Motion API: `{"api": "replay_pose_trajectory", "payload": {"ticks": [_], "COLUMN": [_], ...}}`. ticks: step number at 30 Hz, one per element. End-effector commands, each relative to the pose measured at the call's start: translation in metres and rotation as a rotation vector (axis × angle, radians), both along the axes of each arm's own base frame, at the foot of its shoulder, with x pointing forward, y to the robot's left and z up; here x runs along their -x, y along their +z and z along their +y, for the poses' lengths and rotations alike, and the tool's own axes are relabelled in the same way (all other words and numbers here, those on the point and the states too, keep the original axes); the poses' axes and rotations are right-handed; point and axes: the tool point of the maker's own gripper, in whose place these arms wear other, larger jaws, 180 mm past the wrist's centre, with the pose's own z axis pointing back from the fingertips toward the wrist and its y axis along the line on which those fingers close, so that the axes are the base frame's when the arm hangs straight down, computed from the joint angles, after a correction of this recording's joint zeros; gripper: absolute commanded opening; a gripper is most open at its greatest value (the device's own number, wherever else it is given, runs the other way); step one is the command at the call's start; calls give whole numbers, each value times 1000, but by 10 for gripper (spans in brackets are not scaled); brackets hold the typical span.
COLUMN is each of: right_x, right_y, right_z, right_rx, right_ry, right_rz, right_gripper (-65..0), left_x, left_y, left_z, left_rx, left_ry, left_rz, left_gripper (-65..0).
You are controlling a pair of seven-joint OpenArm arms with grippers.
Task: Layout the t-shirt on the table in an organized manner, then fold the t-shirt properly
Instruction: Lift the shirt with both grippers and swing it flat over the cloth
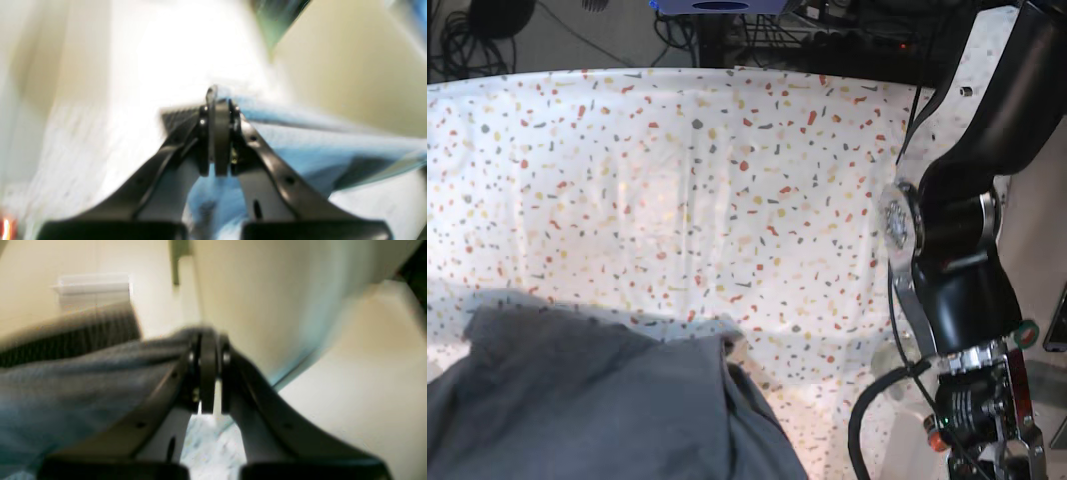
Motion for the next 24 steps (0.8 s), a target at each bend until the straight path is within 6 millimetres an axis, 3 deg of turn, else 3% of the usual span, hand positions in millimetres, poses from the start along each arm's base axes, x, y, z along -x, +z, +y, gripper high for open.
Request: {"api": "replay_pose_trajectory", "payload": {"ticks": [1, 4, 7, 9, 11, 14, 18, 20, 24], "right_x": [20, 61, 112, 137, 152, 178, 207, 224, 261], "right_y": [52, 91, 75, 49, 5, -99, -228, -279, -349], "right_z": [-17, -22, -24, -18, -12, -6, 38, 58, 79], "right_rx": [72, 200, 284, 317, 305, 181, 4, -85, -225], "right_ry": [-57, -138, -244, -285, -292, -286, -197, -165, -169], "right_rz": [-111, -148, -92, -46, 29, 224, 380, 421, 514], "right_gripper": [-650, -650, -650, -650, -650, -650, -650, -650, -650], "left_x": [-1, 8, 25, 36, 53, 98, 172, 211, 276], "left_y": [33, 57, 42, 7, -29, -96, -203, -255, -327], "left_z": [-1, -12, -20, -20, -15, 1, 26, 34, 54], "left_rx": [37, 124, 191, 196, 177, 115, 17, 0, -33], "left_ry": [5, -26, -76, -71, -50, -5, 34, 41, 67], "left_rz": [-82, -148, -148, -95, -46, 55, 302, 453, 674], "left_gripper": [-650, -650, -650, -650, -650, -650, -650, -650, -650]}}
